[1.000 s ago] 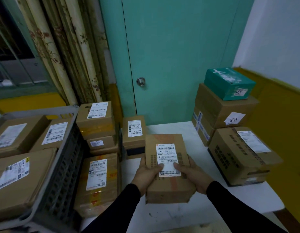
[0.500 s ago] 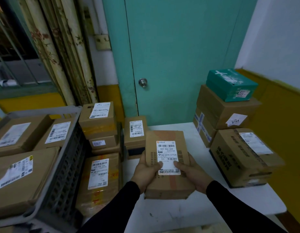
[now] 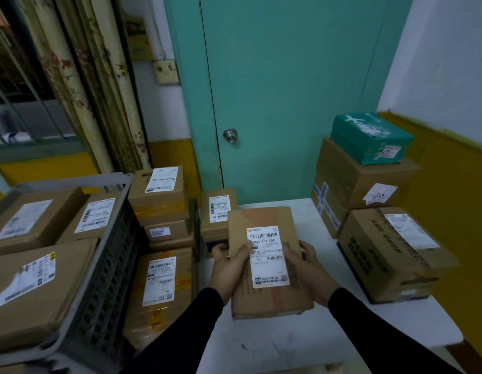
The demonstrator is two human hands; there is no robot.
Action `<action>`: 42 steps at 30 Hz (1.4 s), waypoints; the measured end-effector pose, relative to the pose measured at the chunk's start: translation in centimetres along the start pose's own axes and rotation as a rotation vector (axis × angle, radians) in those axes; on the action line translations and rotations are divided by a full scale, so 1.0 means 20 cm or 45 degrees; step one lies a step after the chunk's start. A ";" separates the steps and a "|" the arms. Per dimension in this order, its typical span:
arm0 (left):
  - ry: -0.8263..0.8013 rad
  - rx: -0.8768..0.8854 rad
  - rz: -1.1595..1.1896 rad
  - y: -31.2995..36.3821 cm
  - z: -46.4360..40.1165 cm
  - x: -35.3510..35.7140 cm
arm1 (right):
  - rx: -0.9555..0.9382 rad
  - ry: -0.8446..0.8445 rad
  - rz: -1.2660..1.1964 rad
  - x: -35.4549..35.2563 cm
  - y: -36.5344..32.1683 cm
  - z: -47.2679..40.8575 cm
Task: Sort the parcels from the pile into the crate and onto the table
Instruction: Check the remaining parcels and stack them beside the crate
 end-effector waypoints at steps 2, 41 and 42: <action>0.009 0.020 -0.057 0.02 -0.01 -0.01 | -0.027 0.026 -0.015 0.01 -0.03 -0.01; -0.208 -0.041 0.070 0.05 0.00 0.02 | 0.168 -0.069 -0.211 0.03 -0.11 -0.01; -0.181 -0.026 0.005 0.04 0.00 0.01 | 0.180 -0.041 -0.161 0.03 -0.10 -0.01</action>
Point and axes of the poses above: each hand's wrist, its own z-axis away from the middle knuckle, its own x-axis out of the palm, y = z × x, the point moved 6 cm from there along -z, towards the middle knuckle, and after that the axes turned 13 degrees about -y, right-handed, at the moved point
